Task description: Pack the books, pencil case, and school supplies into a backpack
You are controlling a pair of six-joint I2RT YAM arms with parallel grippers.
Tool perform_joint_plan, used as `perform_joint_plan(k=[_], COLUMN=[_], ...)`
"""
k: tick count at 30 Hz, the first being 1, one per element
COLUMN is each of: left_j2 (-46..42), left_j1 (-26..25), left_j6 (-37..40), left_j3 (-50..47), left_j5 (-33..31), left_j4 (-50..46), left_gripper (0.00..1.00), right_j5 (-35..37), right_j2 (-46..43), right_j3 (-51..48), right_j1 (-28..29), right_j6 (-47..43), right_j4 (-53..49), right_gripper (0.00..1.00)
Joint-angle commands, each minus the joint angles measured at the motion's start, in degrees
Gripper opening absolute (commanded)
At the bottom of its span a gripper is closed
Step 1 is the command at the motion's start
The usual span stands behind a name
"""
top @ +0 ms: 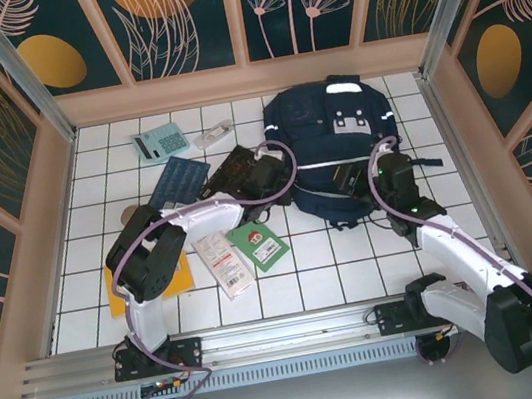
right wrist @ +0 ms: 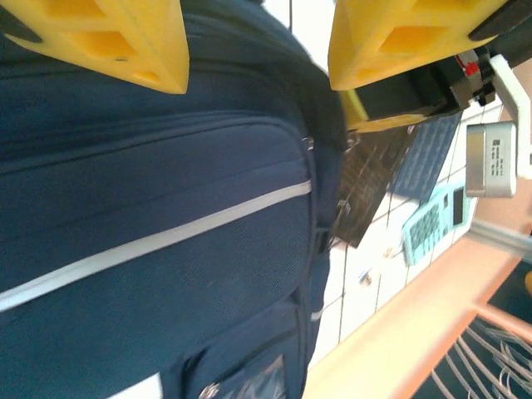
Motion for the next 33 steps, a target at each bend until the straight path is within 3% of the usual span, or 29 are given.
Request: perform_joint_plan(k=[1,5,11,23,30,33], left_j2=[-3.0,-2.0,-1.8,-1.8,-2.0,-1.7], left_j1=[-1.1,-1.8,-1.8,-2.2,-2.3,-2.5], left_j6=[-2.4,-3.0,-3.2,-2.8,-2.6,-2.6], left_j3=[-2.2,-3.3,-4.9,-6.1,-6.3,-6.2], left_j5=[0.7,1.5,1.0,2.6,3.1,2.9], left_j4=[5.0,5.8,7.1,8.5,8.4,8.5], left_gripper=[0.0,0.0,0.0,0.0,0.0,0.0], right_j5=[4.6,6.1,5.7,7.2,7.0,5.8], right_j2=[-1.3,-2.2,-1.3,7.3,9.4,10.5], right_j3=[-2.3,-5.7,-8.1,-4.7,-2.9,-2.9], right_j1=[4.5,6.9,7.6,4.2,1.3,-0.4], right_j6=[10.2,19.4,24.9,24.4,24.2,24.5], right_j4=[0.1,0.5,2.8,8.4,9.5,9.4], right_gripper=[0.48,0.49,0.5,0.53,0.49,0.42])
